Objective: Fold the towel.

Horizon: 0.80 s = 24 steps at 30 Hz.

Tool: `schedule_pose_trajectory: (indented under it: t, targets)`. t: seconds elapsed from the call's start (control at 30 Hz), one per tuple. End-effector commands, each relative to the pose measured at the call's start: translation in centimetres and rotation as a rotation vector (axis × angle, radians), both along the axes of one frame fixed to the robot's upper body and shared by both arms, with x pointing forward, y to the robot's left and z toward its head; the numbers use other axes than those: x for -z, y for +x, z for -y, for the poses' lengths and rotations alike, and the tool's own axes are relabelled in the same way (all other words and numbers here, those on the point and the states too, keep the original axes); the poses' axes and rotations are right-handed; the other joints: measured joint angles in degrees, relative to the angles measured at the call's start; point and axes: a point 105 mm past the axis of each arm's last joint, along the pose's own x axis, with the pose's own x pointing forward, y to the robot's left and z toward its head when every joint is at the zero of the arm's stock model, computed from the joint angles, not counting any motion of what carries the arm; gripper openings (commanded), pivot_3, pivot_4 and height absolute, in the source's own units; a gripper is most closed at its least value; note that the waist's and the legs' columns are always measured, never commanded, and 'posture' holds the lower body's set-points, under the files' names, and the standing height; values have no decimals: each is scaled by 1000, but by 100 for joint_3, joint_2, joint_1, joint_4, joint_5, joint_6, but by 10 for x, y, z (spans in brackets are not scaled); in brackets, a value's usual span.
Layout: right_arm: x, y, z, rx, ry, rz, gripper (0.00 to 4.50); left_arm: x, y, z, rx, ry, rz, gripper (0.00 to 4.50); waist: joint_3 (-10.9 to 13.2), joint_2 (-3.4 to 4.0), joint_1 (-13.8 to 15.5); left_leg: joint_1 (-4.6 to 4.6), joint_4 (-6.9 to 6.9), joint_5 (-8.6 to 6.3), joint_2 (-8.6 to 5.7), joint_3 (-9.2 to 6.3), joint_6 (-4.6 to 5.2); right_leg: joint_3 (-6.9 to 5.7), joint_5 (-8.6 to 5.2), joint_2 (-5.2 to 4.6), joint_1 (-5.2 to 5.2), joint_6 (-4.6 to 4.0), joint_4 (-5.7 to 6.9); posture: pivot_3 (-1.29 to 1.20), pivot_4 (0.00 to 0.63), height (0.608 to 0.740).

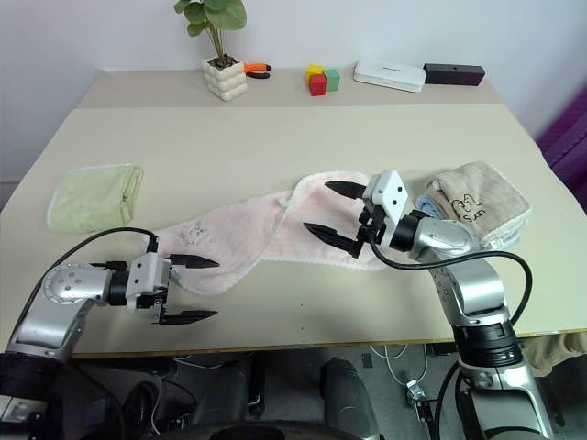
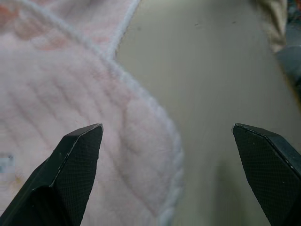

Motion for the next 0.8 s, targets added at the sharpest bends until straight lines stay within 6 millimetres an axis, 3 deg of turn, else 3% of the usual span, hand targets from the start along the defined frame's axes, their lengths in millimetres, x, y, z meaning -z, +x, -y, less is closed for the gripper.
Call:
schedule_pose_trajectory:
  t: [0.03,0.13,0.3,0.37,0.47,0.7,0.8]
  targets:
    - [-9,-2,-6,-15,16,49,4491,11,-2,-3,-2,60,-19,4258,-2,2,8,0,0,0,0,0,0,0,0,0,1,0,0,0,150,735]
    - [-8,-2,-8,-13,20,52,4500,14,-5,-4,-5,56,-52,3233,-5,8,13,3,1,0,-1,1,0,0,-4,-3,4,-7,0,0,150,735]
    - [-6,8,-3,62,21,77,4500,9,-4,-4,-16,35,-51,769,-6,8,4,7,1,0,0,0,0,0,-4,-2,6,-8,2,0,150,735]
    - [-7,18,1,120,24,100,4500,7,-1,-8,-33,32,-49,43,-6,8,-5,7,1,0,0,0,0,0,-4,-2,6,-8,2,0,150,735]
    - [-6,33,9,206,2,117,4500,0,4,-14,-56,12,-29,43,-6,8,-10,6,0,0,0,2,0,1,-4,-2,3,-7,3,0,150,735]
    - [2,88,54,542,-60,66,4500,-49,18,-25,-118,-192,69,43,-4,7,-10,2,-1,1,1,3,-1,0,0,0,-3,0,5,0,150,735]
    - [6,102,62,614,-47,-1,4500,-64,21,-31,-141,-255,92,43,-4,7,-20,2,-2,1,0,6,-1,2,0,-3,-3,0,3,0,150,735]
